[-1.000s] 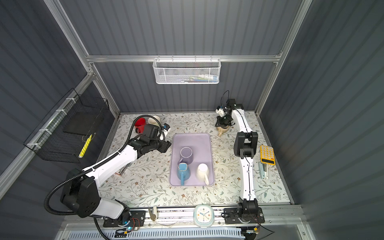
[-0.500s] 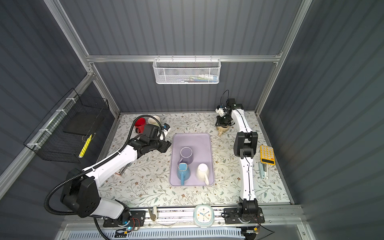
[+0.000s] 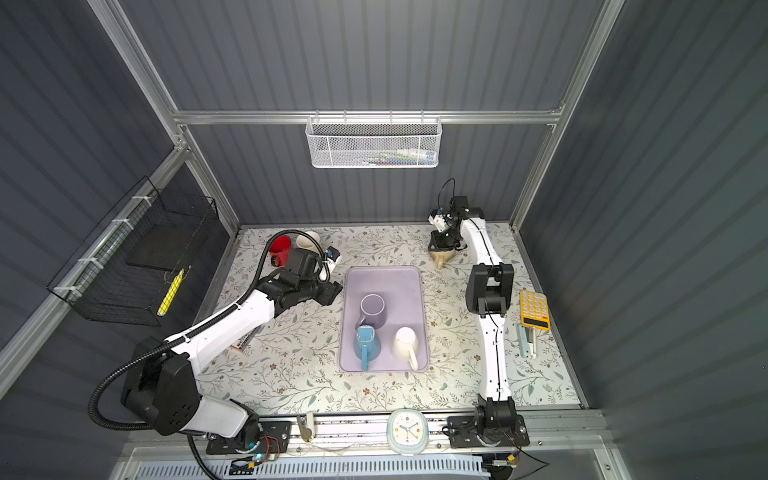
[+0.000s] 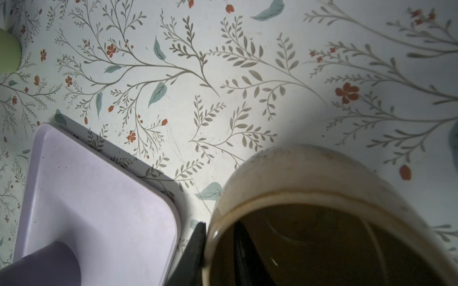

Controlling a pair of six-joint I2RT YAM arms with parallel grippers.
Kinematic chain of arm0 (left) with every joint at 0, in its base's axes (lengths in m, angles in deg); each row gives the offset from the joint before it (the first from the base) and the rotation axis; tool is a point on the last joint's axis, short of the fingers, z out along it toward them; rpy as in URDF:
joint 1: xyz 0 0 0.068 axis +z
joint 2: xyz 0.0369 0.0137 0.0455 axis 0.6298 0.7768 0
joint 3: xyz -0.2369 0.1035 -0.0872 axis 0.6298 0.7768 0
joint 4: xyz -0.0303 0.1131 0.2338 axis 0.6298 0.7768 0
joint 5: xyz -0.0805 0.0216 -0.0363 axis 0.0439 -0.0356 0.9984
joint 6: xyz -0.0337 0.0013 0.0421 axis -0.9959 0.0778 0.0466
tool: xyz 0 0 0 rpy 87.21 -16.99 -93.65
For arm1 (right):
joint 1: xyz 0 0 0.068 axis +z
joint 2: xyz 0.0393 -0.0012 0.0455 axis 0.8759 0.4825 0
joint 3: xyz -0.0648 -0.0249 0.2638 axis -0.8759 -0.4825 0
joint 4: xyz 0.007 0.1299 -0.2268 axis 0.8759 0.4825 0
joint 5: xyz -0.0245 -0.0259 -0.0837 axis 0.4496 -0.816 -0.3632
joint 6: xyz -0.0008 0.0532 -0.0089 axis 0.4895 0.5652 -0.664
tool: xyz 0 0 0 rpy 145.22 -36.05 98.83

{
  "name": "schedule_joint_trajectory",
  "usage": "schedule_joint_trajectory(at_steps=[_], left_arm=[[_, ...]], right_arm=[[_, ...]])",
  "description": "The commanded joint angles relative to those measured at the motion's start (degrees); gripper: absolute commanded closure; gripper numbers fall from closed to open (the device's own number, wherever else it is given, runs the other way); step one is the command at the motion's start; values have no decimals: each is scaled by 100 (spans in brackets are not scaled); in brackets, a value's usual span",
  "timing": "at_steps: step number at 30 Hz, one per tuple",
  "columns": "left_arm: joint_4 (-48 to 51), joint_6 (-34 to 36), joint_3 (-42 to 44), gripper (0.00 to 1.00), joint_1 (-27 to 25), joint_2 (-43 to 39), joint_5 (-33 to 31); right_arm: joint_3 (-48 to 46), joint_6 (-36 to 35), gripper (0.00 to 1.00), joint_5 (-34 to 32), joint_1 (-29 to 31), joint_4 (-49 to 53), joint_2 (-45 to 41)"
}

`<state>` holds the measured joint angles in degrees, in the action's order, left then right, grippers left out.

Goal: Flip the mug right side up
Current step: 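Lower the beige mug by its rim onto the table beyond the tray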

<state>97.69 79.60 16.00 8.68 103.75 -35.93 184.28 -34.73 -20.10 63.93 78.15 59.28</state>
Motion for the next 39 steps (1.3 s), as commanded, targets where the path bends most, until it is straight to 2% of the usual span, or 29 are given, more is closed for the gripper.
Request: schedule_joint_trajectory(at_steps=[1, 13, 36, 39], left_arm=[[18, 94, 36, 36, -32, -43, 63], [27, 90, 9, 37, -31, -30, 79], [44, 91, 9, 37, -33, -37, 79], [53, 88, 1, 37, -28, -44, 79]], right_arm=[[117, -78, 77, -73, 11, 98, -24], [-2, -390, 78, 150, 82, 239, -103], [-304, -770, 77, -163, 187, 202, -465], [-312, -726, 73, -304, 178, 145, -529]])
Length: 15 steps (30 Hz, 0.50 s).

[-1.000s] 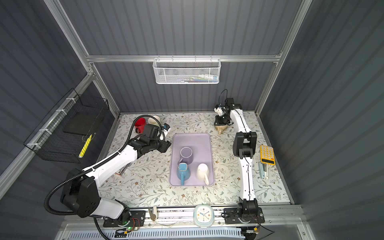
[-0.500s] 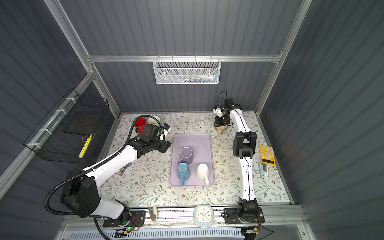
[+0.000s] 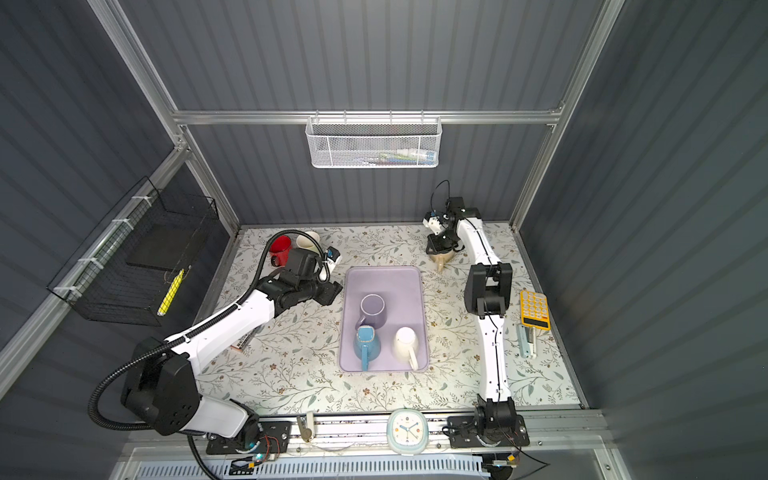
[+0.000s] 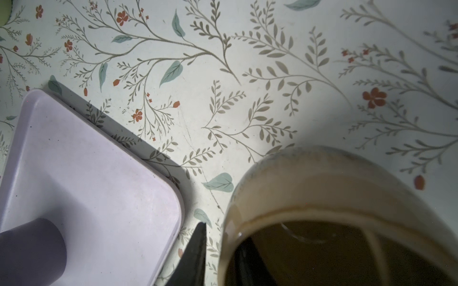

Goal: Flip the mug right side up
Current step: 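Lower the beige mug by its rim onto the table beyond the tray, then open the right gripper and lift it off the upright beige mug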

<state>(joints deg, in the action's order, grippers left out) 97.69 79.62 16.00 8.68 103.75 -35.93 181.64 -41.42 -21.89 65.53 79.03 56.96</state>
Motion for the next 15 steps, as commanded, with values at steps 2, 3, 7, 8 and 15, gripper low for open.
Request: schedule_joint_trajectory(at_steps=[2, 3, 7, 8, 15], left_arm=[[53, 89, 3, 37, -32, -57, 87], [53, 89, 1, 37, -33, -57, 81], [55, 85, -13, 37, -29, -57, 79], [62, 91, -13, 37, -32, -62, 79], [62, 85, -26, 37, -33, -91, 60]], right_arm=[[-56, -58, 71, -147, 10, 48, -344], [-72, -50, 70, -162, 10, 38, -363], [-84, -7, 68, -258, -8, 5, -407], [-83, 7, 67, -278, -16, 2, -412], [-20, 123, 65, -286, -43, -39, -485]])
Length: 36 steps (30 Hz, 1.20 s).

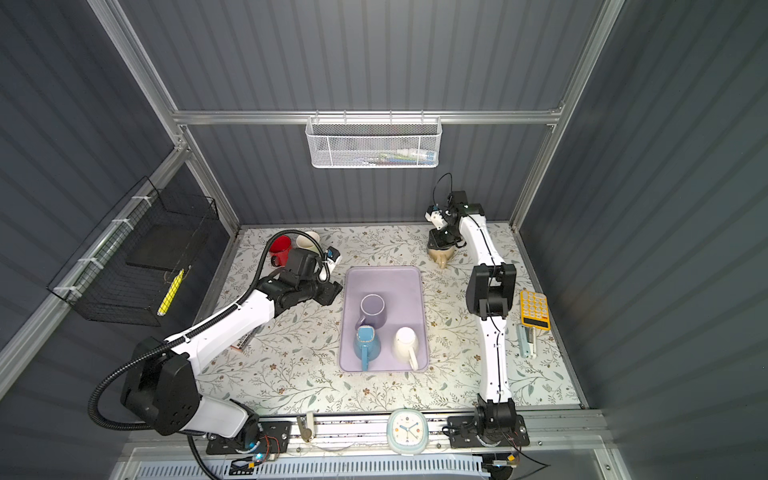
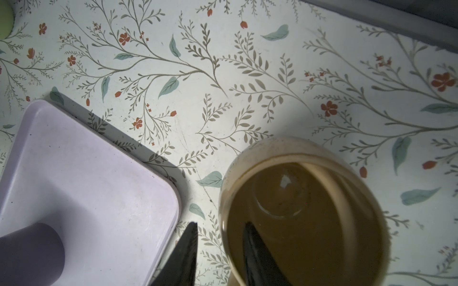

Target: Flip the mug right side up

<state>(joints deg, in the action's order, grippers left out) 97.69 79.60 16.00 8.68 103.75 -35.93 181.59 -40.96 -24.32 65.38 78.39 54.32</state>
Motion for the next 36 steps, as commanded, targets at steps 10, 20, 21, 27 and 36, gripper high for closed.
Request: schedule_joint_trajectory(at_steps=[10, 20, 21, 27, 36], left_arm=[[35, 28, -64, 37, -32, -227, 125], [-98, -110, -100, 33, -33, -260, 232], [-125, -132, -116, 33, -32, -252, 261], [-44, -182, -352, 32, -30, -156, 411], [575, 84, -194, 29, -39, -351, 1190]], right_arm=[[-20, 338, 63, -406, -54, -49, -562], [-1659, 796, 59, -598, -37, -881, -1871], [-2063, 895, 59, -644, -21, -1087, -2098], [-4379, 1423, 57, -740, 130, -2327, -3529], [-6896, 2211, 53, 167, 175, -4156, -5352]])
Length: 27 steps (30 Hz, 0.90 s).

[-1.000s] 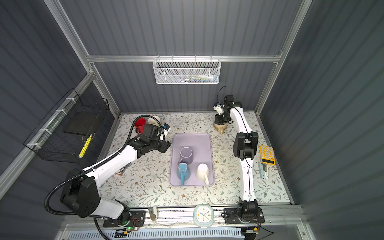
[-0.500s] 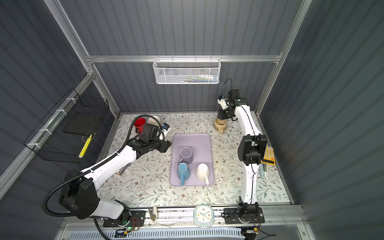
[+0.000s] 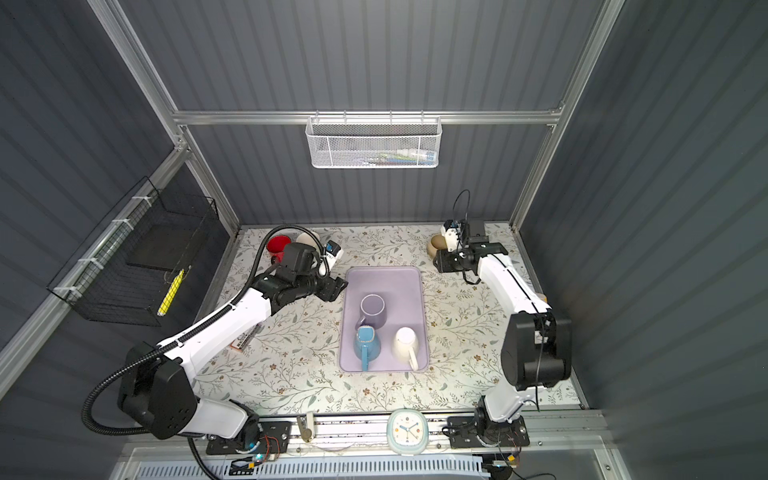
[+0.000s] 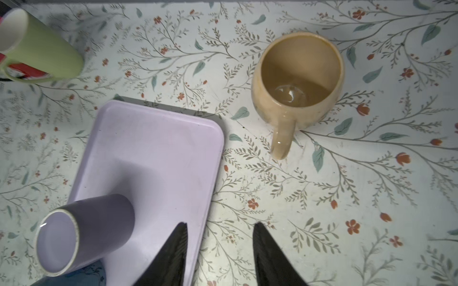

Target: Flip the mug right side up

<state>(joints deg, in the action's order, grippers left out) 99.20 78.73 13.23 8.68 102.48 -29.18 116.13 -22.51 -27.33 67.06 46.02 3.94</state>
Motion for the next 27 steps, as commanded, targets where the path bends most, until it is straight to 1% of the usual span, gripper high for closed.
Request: schedule_joint_trajectory(at_steps=[1, 3, 7, 13, 17, 21, 27], left_arm=[[471, 212, 180, 29, -41, -256, 590], [461, 300, 484, 29, -83, -364, 597], [324, 446, 901, 28, -162, -531, 533], [339, 510, 813, 28, -374, -174, 448], [46, 359, 948, 29, -428, -8, 387], [-247, 189, 1124, 29, -476, 120, 484], [-504, 51, 1131, 30, -685, 432, 356]], right_arm=[[-472, 391, 53, 541, 6, -993, -407], [-613, 408, 53, 608, 6, -1053, -516], [-576, 290, 52, 654, 6, -939, -535], [-530, 242, 52, 704, 15, -817, -510], [-570, 265, 51, 705, 42, -760, -596], [-574, 246, 51, 645, 77, -750, -688], [-454, 239, 50, 617, 94, -622, -621]])
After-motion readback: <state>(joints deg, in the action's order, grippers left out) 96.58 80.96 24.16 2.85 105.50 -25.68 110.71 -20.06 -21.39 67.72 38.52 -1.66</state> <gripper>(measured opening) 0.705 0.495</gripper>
